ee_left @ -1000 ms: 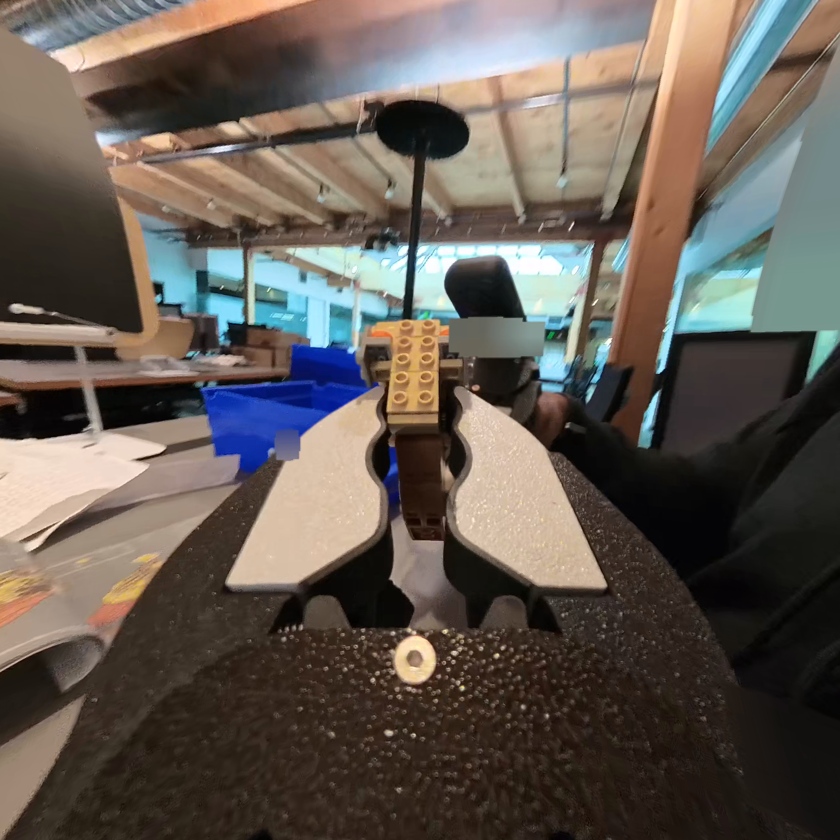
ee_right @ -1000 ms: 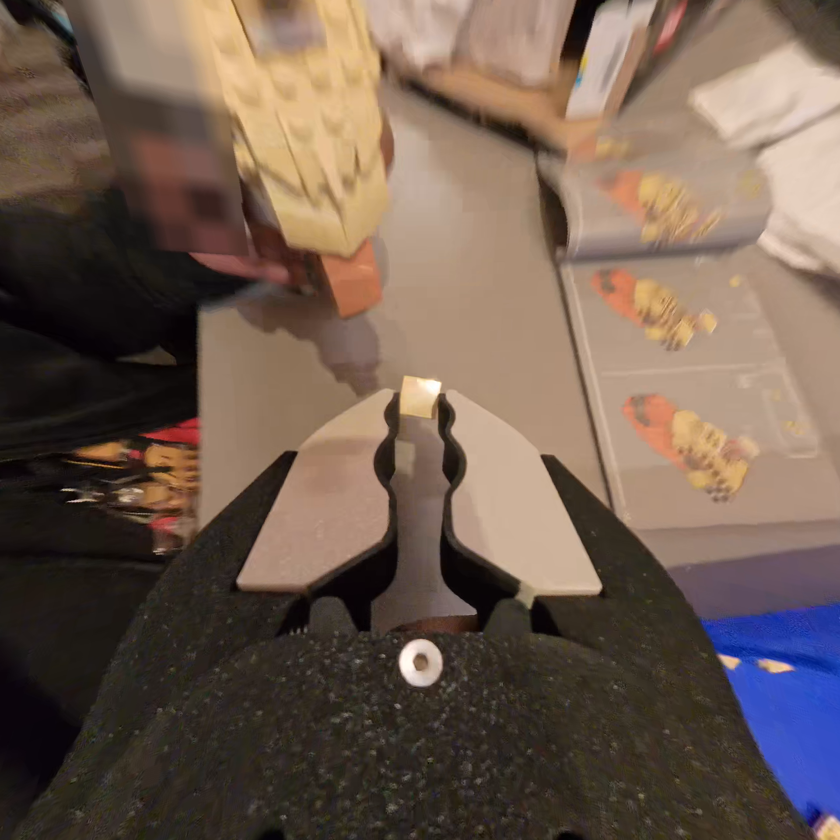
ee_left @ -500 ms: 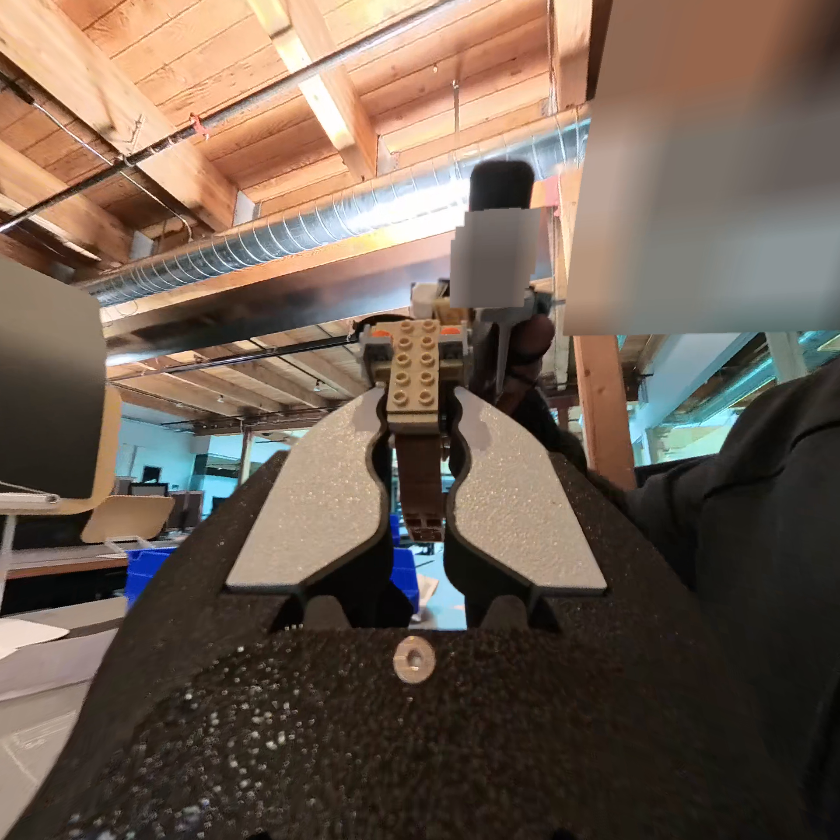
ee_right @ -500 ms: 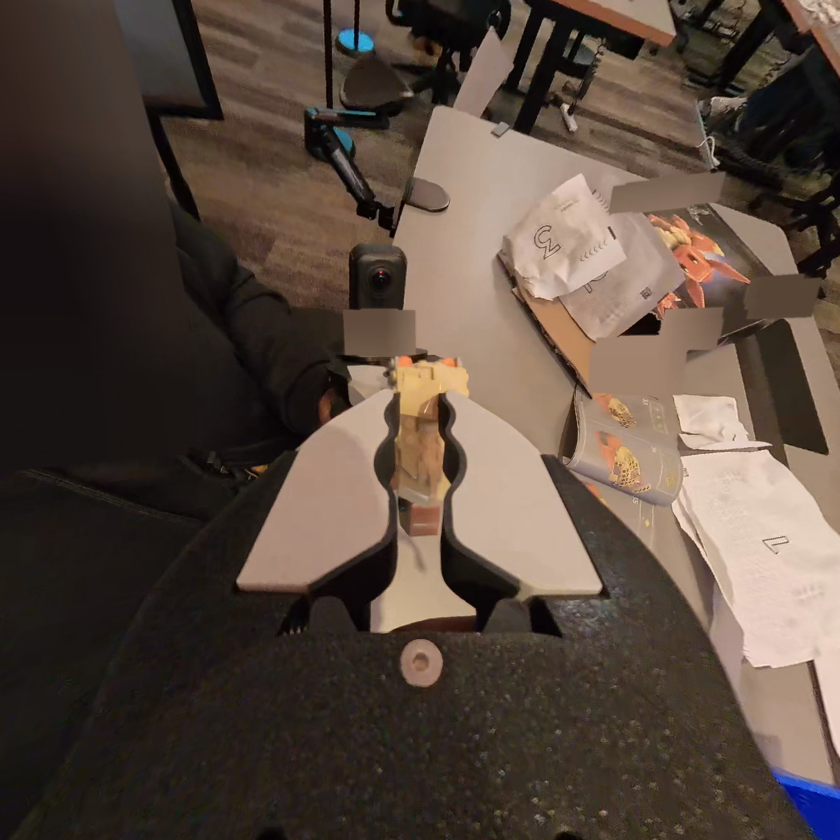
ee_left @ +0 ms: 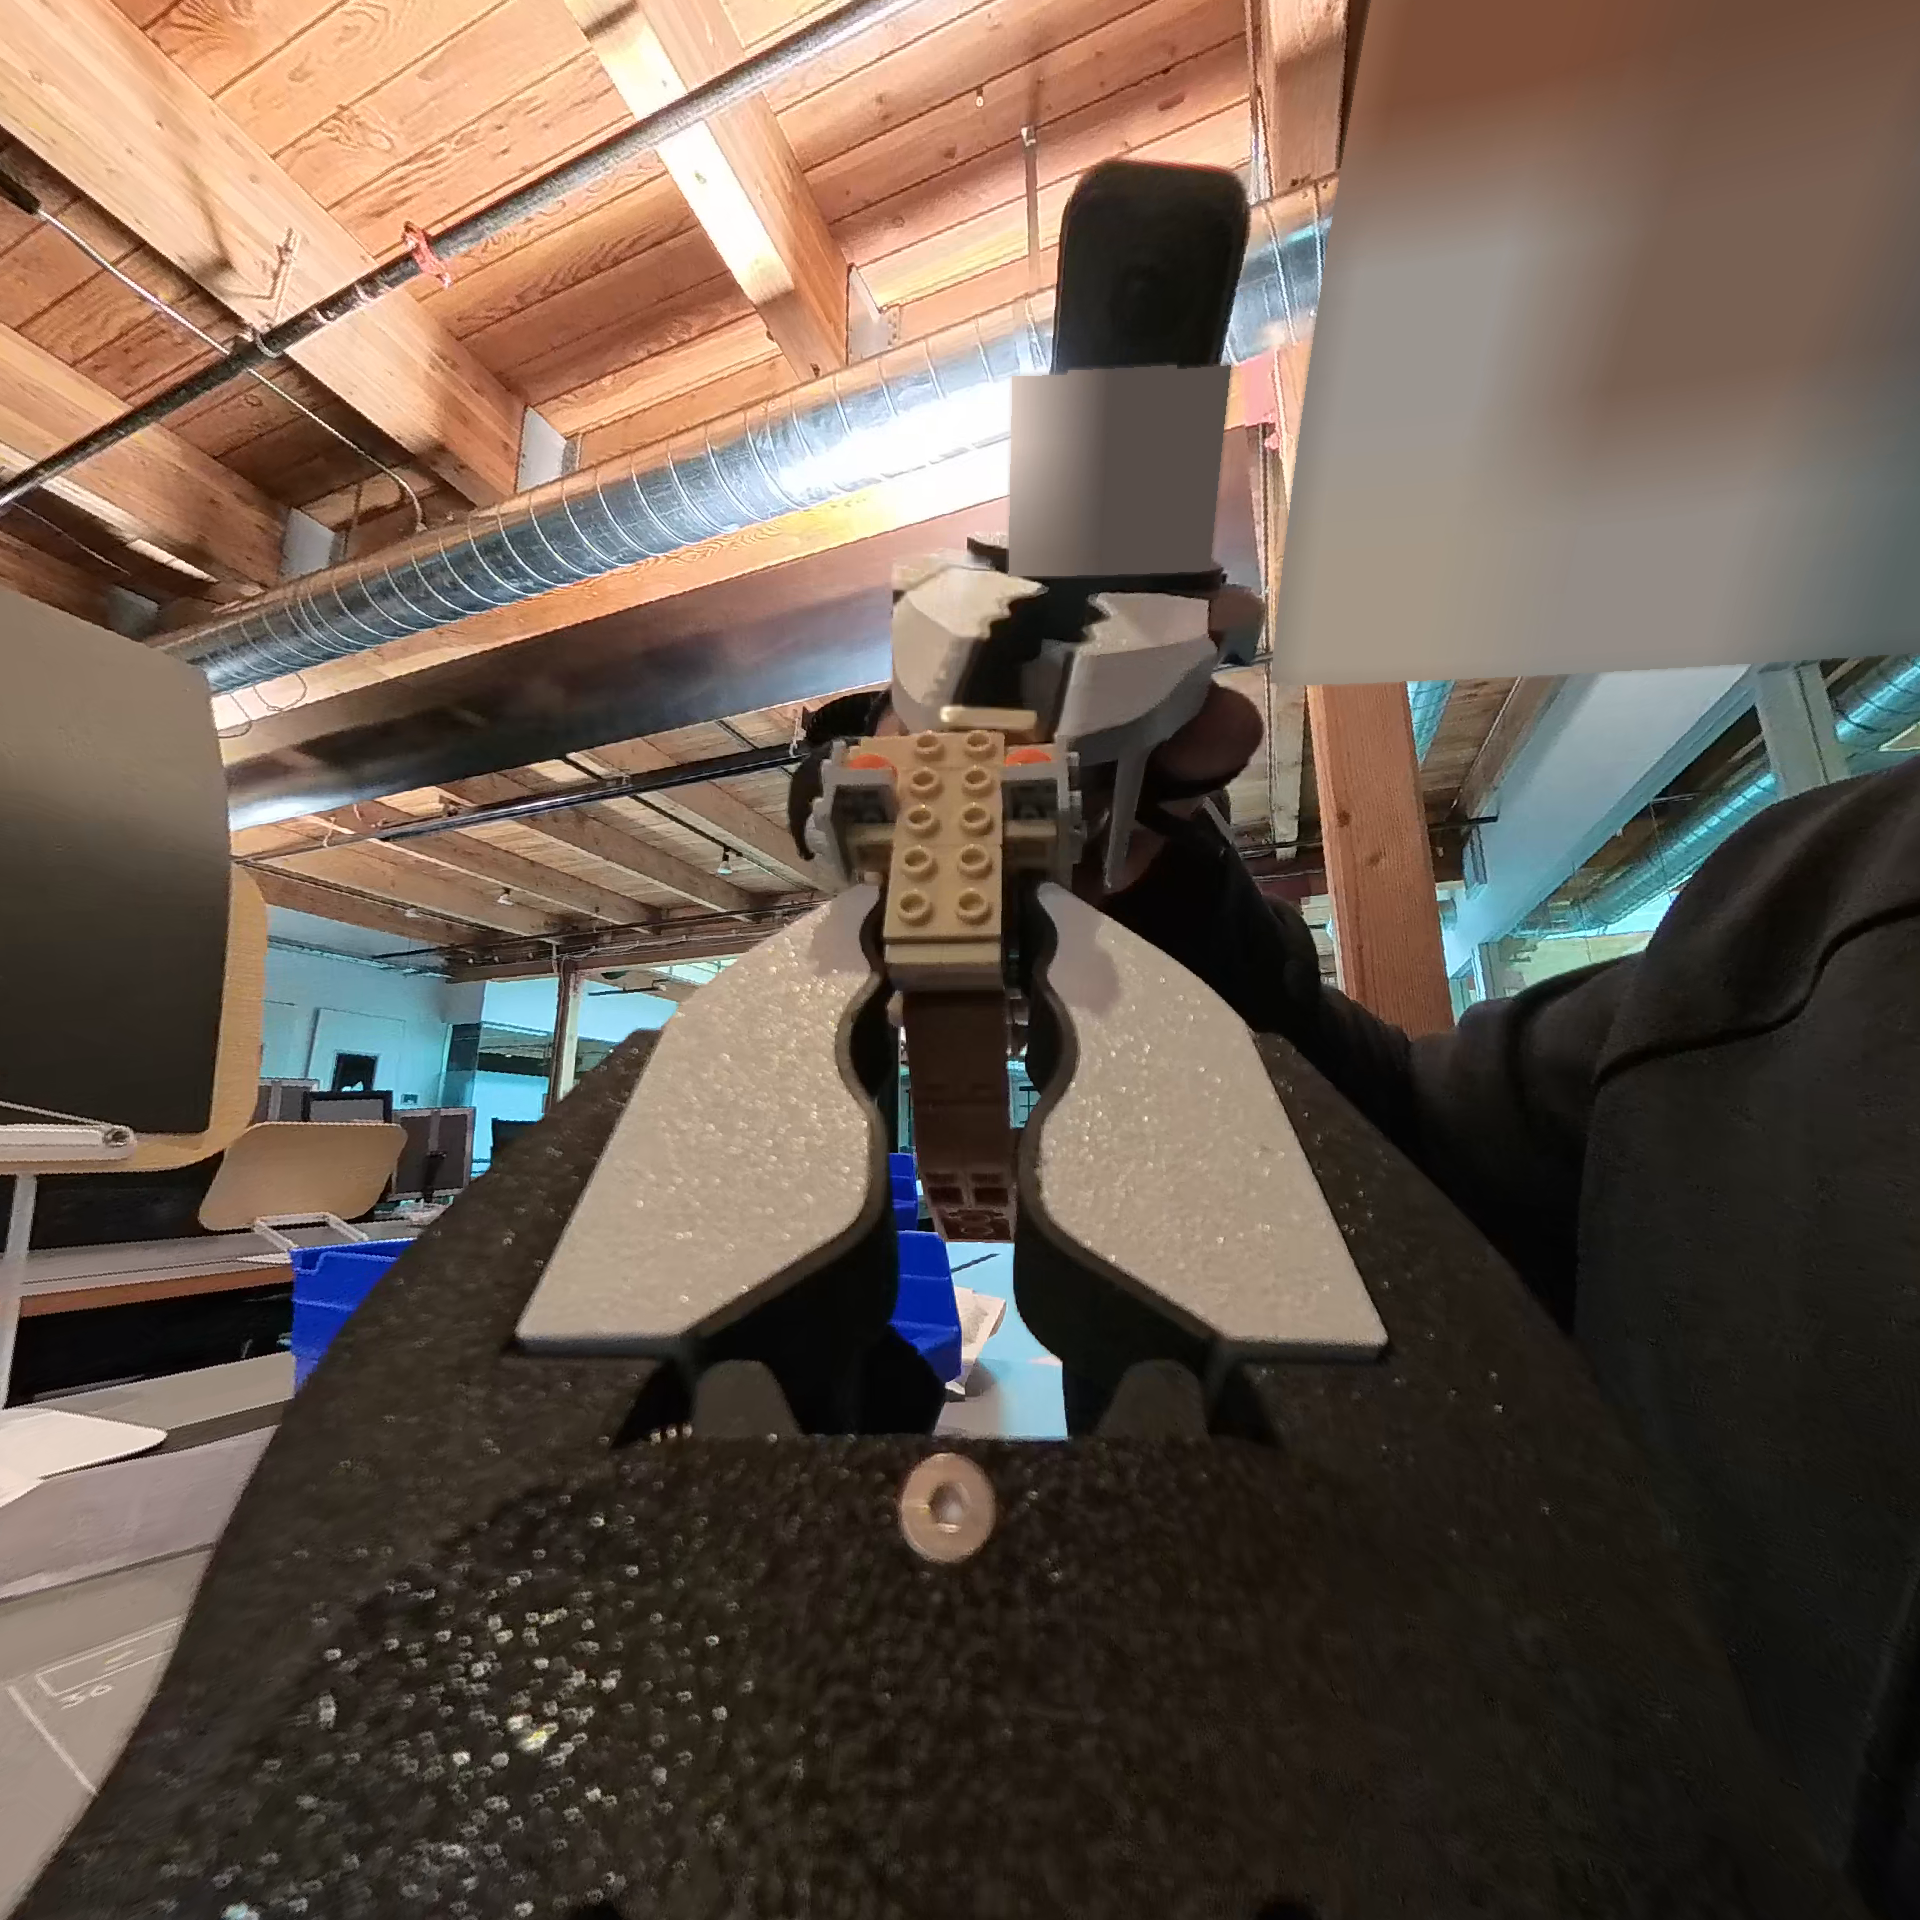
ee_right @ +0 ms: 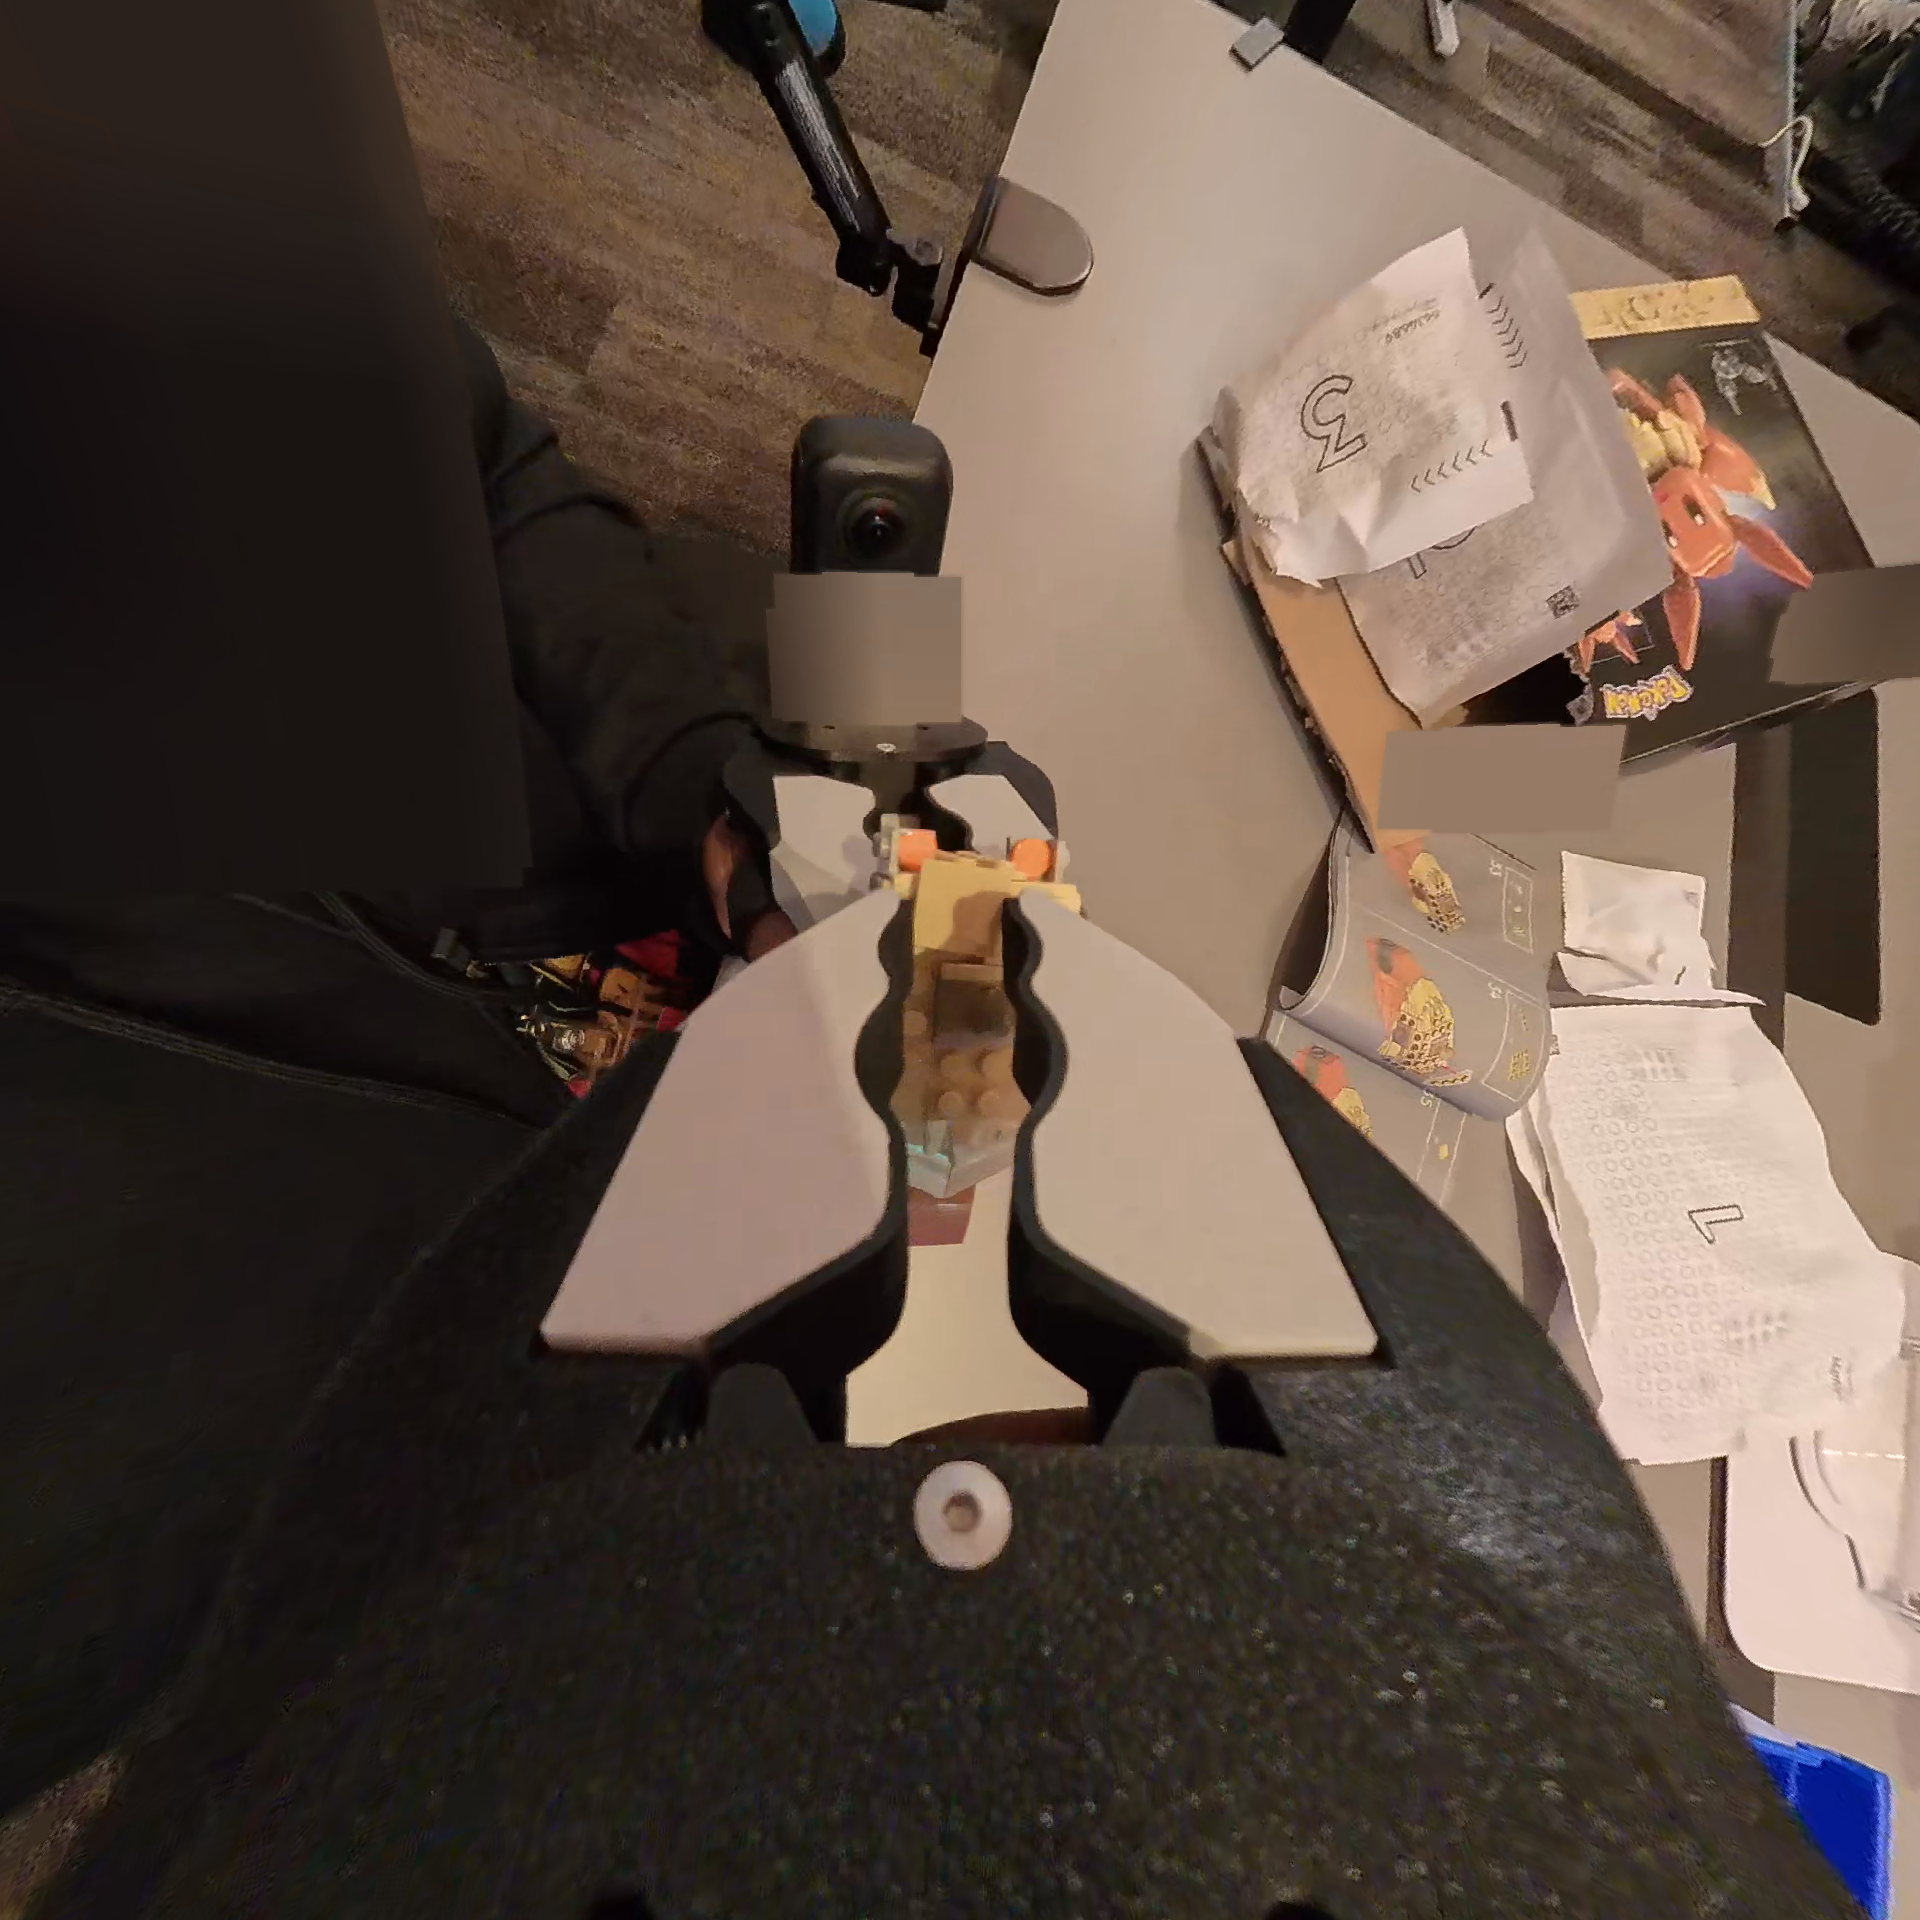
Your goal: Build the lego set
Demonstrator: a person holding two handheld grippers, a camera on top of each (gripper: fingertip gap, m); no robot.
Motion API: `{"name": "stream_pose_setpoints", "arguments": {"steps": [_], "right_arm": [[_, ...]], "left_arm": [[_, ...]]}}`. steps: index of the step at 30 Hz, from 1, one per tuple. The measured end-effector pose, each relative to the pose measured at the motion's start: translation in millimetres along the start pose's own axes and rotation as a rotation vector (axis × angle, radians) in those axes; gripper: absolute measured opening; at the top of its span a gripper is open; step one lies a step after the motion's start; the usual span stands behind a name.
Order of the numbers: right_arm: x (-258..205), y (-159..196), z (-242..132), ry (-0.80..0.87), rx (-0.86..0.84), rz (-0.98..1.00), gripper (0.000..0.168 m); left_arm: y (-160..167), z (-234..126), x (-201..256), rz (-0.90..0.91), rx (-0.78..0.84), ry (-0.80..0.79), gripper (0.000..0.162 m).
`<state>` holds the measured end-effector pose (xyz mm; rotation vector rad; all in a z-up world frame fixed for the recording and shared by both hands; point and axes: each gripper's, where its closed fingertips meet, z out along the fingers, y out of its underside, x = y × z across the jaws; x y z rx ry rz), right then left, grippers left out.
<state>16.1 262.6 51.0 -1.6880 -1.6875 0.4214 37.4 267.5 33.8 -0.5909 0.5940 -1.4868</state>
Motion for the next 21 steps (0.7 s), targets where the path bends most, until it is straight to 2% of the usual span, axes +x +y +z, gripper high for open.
{"name": "stream_pose_setpoints", "arguments": {"steps": [13, 21], "right_arm": [[-1.8, 3.5, 1.7, -0.043, -0.018, -0.011, 0.017], [5.9, -1.1, 1.0, -0.014, 0.022, 0.003, 0.024]], "left_arm": [[1.0, 0.3, -0.4, -0.043, 0.0, 0.014, 0.021], [-2.4, -1.5, -3.7, -0.064, 0.023, 0.006, 0.021]]}}
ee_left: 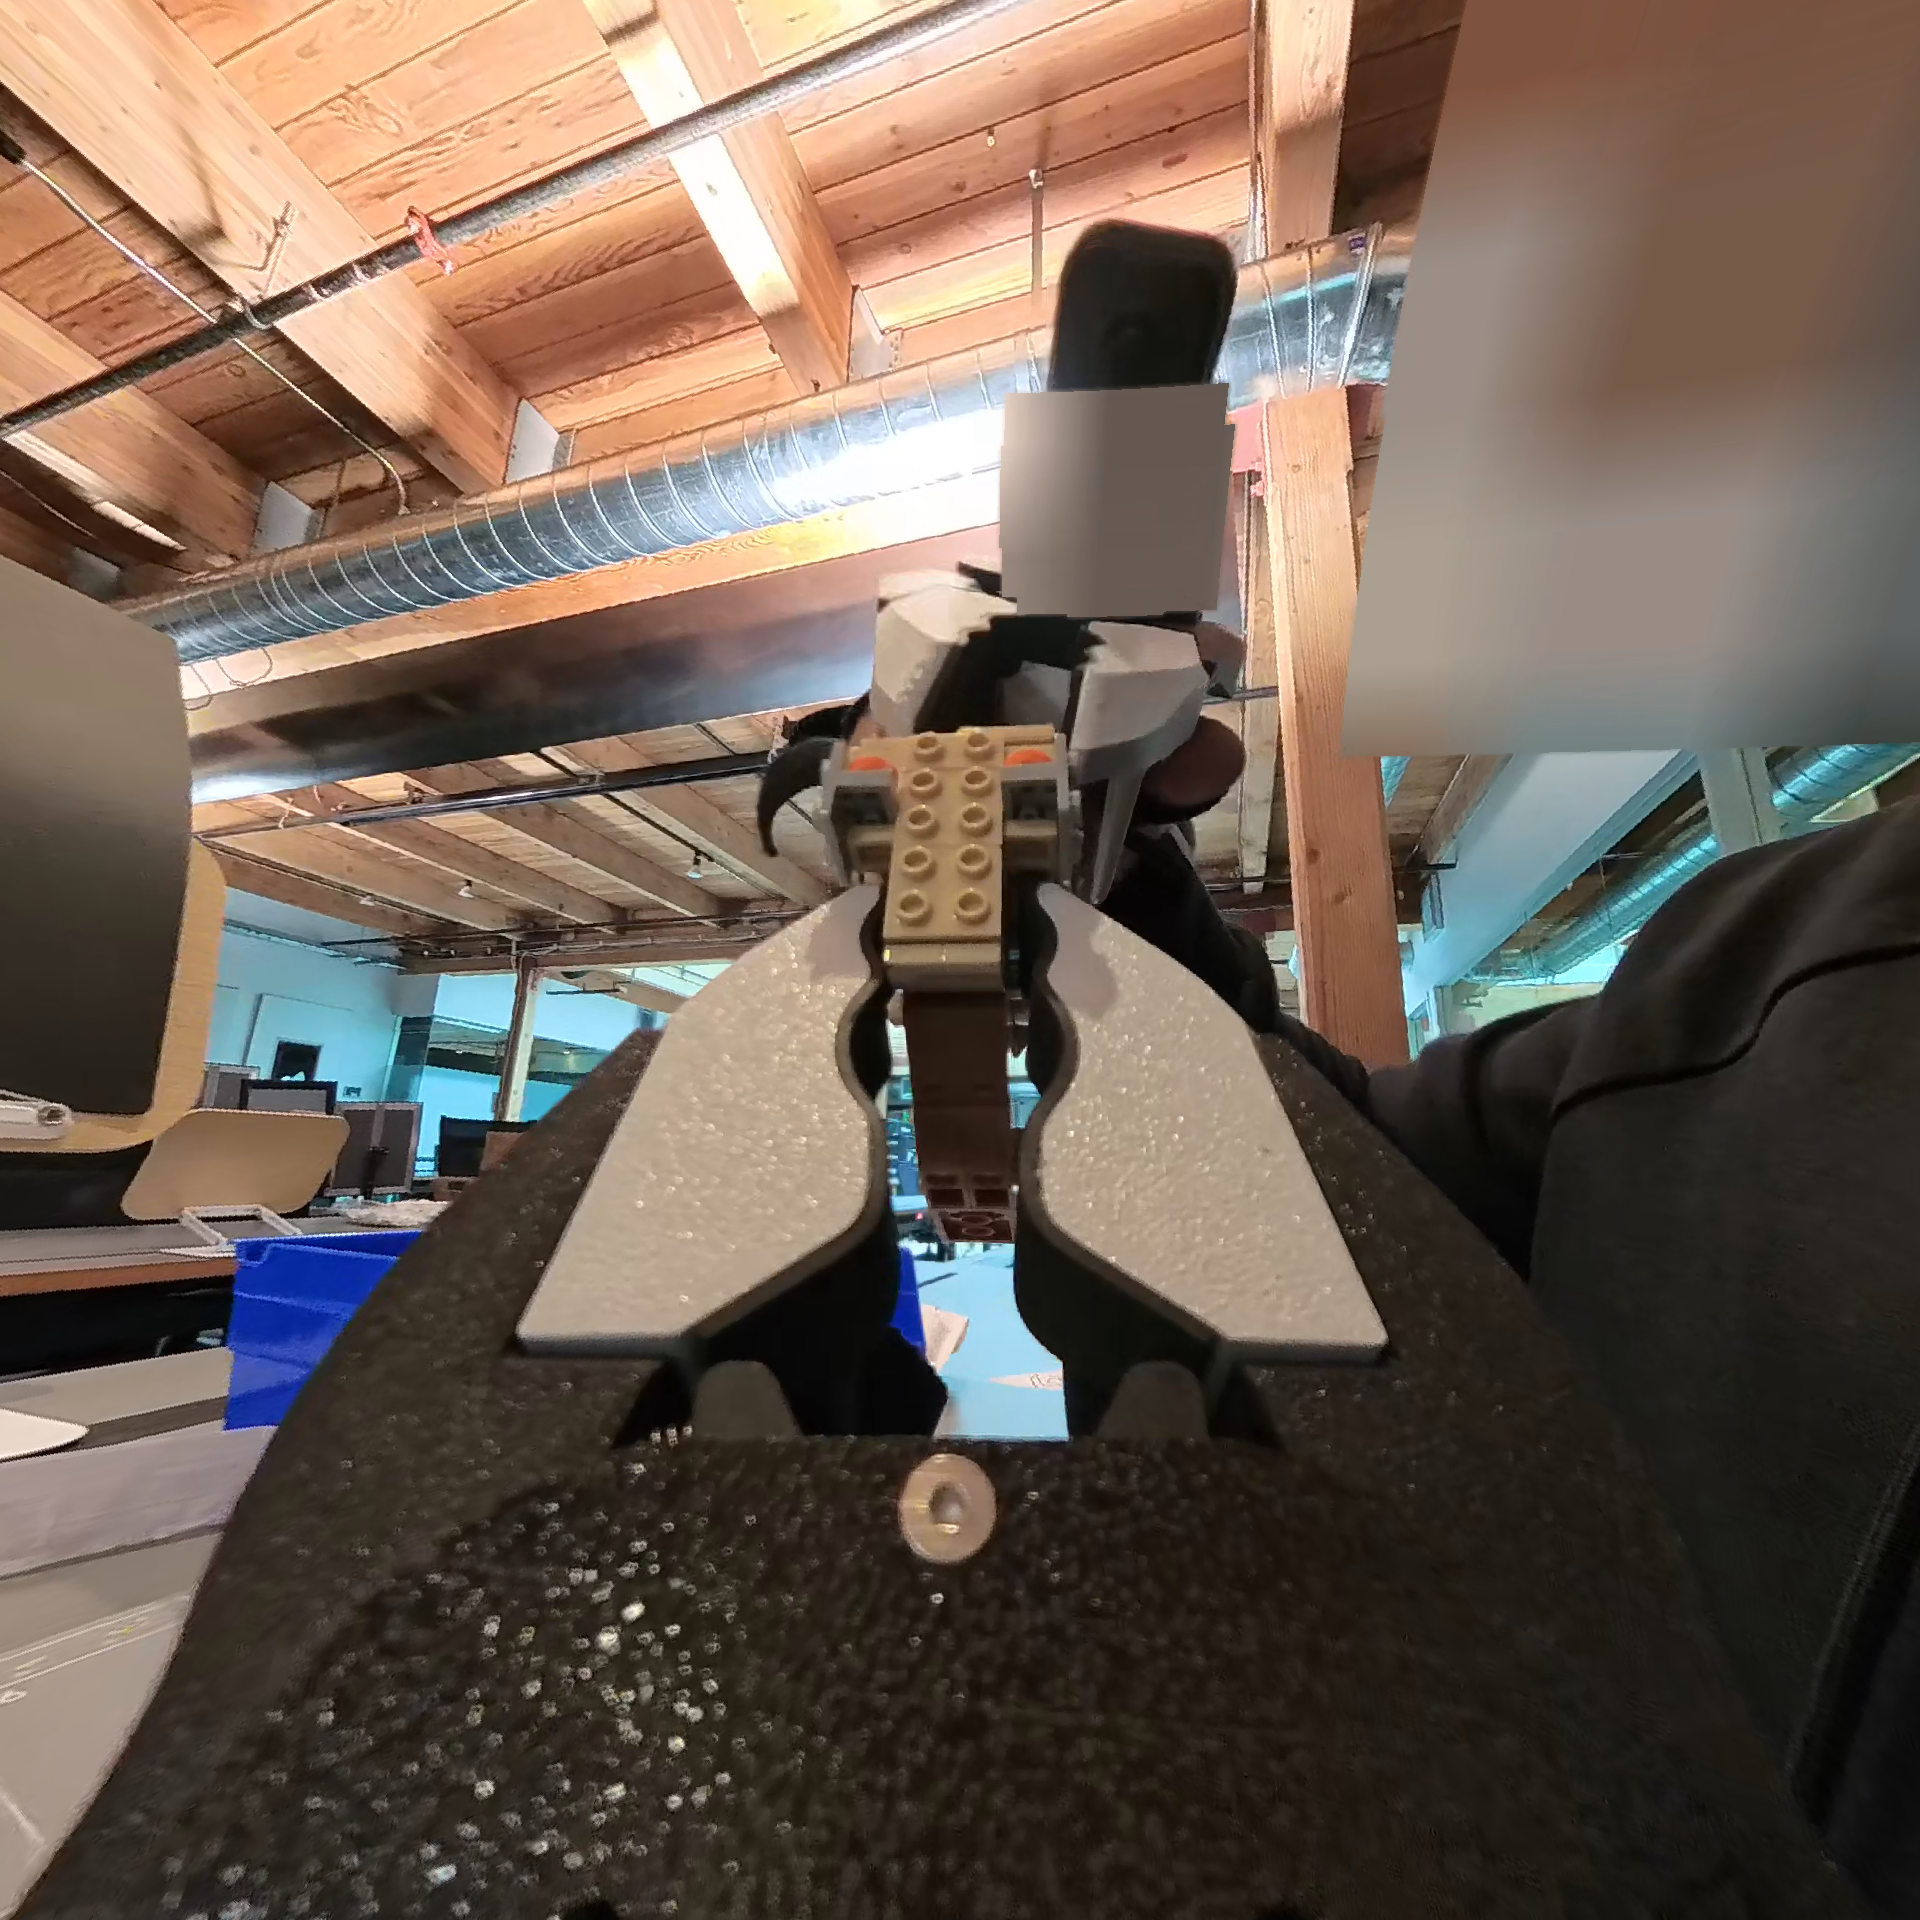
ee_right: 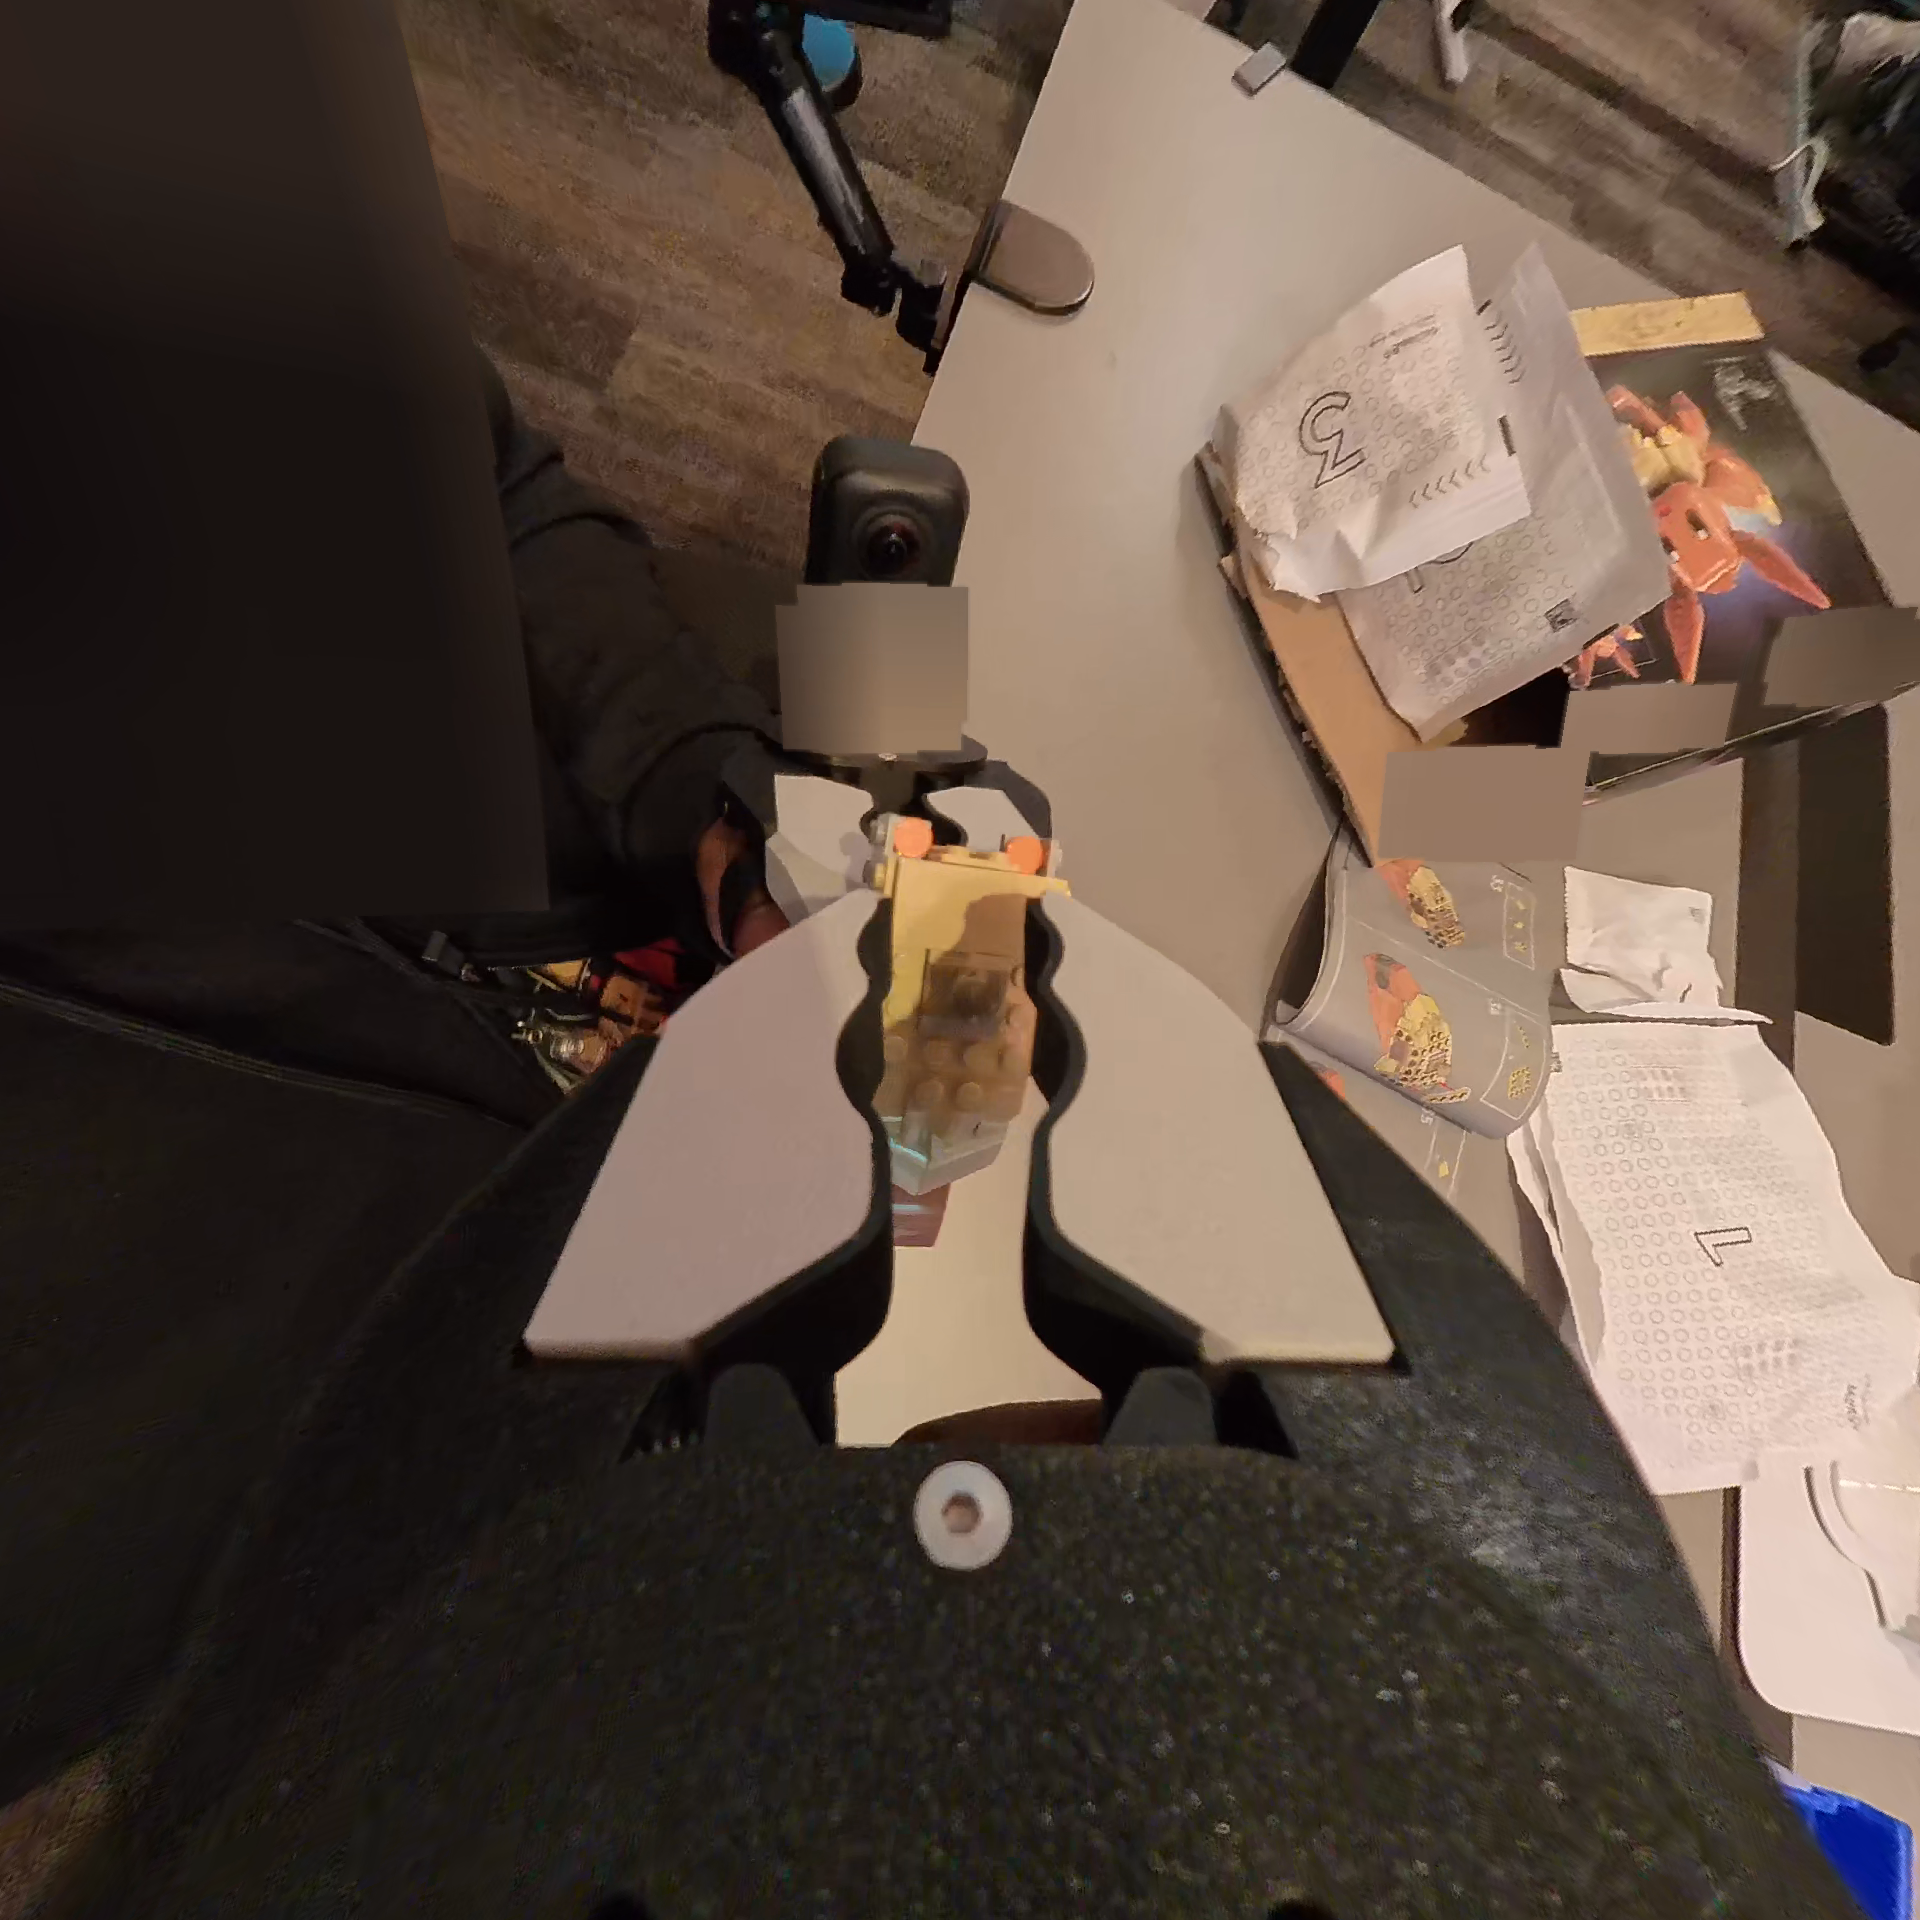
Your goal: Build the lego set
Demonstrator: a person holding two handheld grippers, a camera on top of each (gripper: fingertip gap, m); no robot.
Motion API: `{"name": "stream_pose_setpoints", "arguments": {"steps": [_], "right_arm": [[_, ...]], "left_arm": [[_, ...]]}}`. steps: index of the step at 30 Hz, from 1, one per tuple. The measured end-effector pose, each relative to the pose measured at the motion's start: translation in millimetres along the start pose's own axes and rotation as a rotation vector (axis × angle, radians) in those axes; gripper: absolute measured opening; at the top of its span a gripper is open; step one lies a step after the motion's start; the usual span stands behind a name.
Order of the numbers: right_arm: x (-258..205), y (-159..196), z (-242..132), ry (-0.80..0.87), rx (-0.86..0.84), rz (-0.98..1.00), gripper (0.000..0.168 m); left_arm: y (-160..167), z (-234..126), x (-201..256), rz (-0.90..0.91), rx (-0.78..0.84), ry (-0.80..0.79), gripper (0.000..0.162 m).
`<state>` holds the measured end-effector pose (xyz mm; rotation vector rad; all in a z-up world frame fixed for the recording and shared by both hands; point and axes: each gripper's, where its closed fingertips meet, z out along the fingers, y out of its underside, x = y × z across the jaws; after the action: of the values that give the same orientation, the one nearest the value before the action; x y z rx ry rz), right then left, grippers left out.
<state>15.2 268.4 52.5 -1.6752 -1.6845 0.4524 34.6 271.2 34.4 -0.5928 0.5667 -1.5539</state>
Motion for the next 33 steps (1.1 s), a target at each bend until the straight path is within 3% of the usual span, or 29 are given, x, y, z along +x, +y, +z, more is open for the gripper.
{"name": "stream_pose_setpoints", "arguments": {"steps": [5, 12, 33], "right_arm": [[9.8, -3.8, -5.7, 0.22, 0.081, -0.046, 0.023], [6.5, 3.9, 2.7, 0.433, 0.035, -0.17, 0.023], [3.9, 12.7, 12.4, 0.47, -0.042, -0.254, 0.014]], "left_arm": [[-1.8, -2.5, -8.7, 0.034, 0.001, -0.062, 0.021], [-2.5, -4.6, -15.1, 0.115, -0.012, -0.136, 0.021], [8.2, -4.0, -18.1, 0.215, -0.112, -0.194, 0.021]]}}
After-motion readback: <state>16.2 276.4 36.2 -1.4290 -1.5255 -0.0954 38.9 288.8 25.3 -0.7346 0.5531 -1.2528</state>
